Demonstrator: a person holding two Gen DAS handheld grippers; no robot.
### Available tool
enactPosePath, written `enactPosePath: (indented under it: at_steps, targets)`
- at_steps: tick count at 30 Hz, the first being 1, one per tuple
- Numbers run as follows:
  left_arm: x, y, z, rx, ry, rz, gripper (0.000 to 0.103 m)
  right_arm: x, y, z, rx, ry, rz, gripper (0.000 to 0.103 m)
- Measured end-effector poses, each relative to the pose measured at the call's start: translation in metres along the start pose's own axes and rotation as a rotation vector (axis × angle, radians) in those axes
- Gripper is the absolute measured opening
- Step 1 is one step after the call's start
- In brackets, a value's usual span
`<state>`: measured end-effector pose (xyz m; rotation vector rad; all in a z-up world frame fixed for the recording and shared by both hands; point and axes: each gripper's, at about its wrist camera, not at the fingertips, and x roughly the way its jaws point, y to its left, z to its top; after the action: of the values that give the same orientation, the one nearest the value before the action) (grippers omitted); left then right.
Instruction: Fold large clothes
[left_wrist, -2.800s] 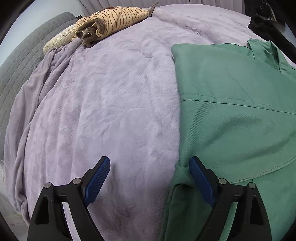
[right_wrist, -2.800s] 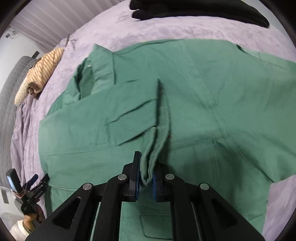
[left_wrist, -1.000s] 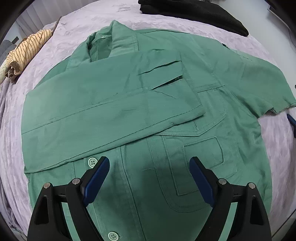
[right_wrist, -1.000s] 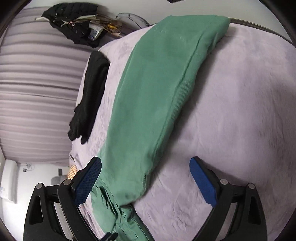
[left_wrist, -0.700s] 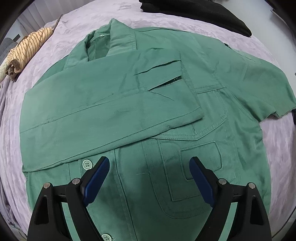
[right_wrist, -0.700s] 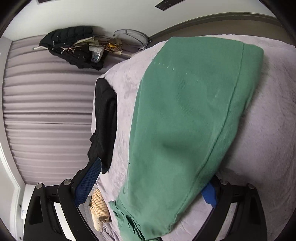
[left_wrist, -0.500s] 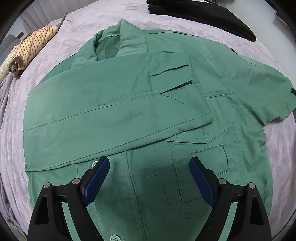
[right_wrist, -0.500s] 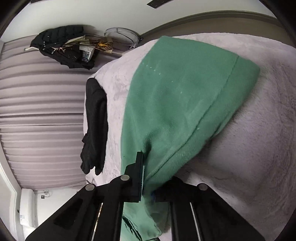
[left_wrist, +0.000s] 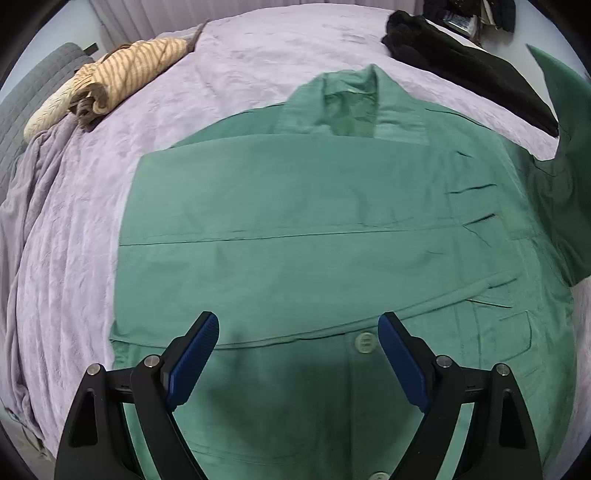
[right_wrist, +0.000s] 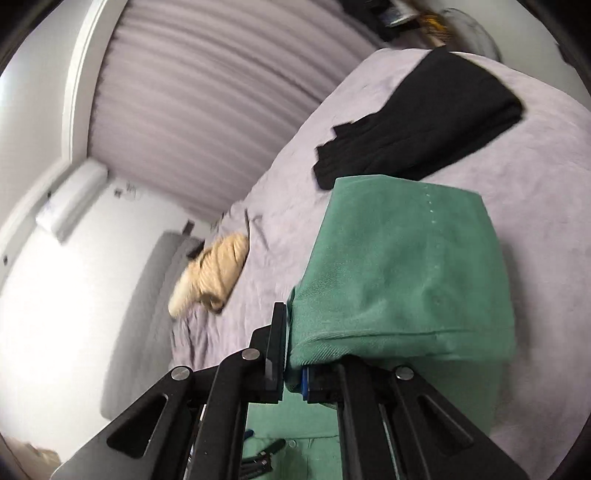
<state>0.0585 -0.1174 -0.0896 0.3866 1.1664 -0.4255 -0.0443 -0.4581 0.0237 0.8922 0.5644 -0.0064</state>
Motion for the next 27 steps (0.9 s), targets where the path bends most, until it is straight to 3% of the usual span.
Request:
enactPosePath:
  at_steps: [5,7,10,12,14,15,18,19,20,22,25,27]
  targets:
    - [0.01,0.047,-0.007,-0.053,0.0,0.053,0.089,0.133,0.053,-0.087,-0.134,0.297,-0.048,0.007]
    - [0.016,0.061,-0.011,-0.067,0.011,0.061,0.089,0.177,0.049,-0.122,-0.139,0.386,-0.109,0.007]
    - [0.021,0.076,-0.017,-0.074,0.021,0.053,0.089,0.218,0.016,-0.162,-0.031,0.495,-0.216,0.015]
    - [0.019,0.083,-0.022,-0.07,0.012,0.047,0.089,0.212,0.001,-0.166,0.052,0.476,-0.189,0.027]
    - [0.018,0.089,-0.025,-0.072,0.007,0.041,0.089,0.191,0.001,-0.155,0.089,0.413,-0.181,0.07]
    - [0.017,0.094,-0.026,-0.081,0.005,0.035,0.089,0.175,0.006,-0.143,0.107,0.362,-0.182,0.074]
    - [0.017,0.107,-0.026,-0.114,0.005,0.027,0.089,0.15,0.001,-0.129,0.196,0.245,-0.208,0.068]
    - [0.016,0.112,-0.026,-0.127,0.003,0.027,0.089,0.148,0.0,-0.122,0.223,0.228,-0.22,0.043]
    - [0.014,0.116,-0.026,-0.139,-0.001,0.028,0.089,0.149,0.002,-0.116,0.222,0.228,-0.249,0.009]
    - [0.01,0.128,-0.027,-0.167,-0.017,0.033,0.089,0.159,0.022,-0.108,0.132,0.236,-0.287,0.01]
    - [0.005,0.148,-0.03,-0.21,-0.037,0.048,0.089,0.172,0.077,-0.111,-0.159,0.276,-0.295,0.01]
    - [0.006,0.16,-0.032,-0.232,-0.036,0.063,0.089,0.192,0.114,-0.134,-0.349,0.345,-0.31,0.01]
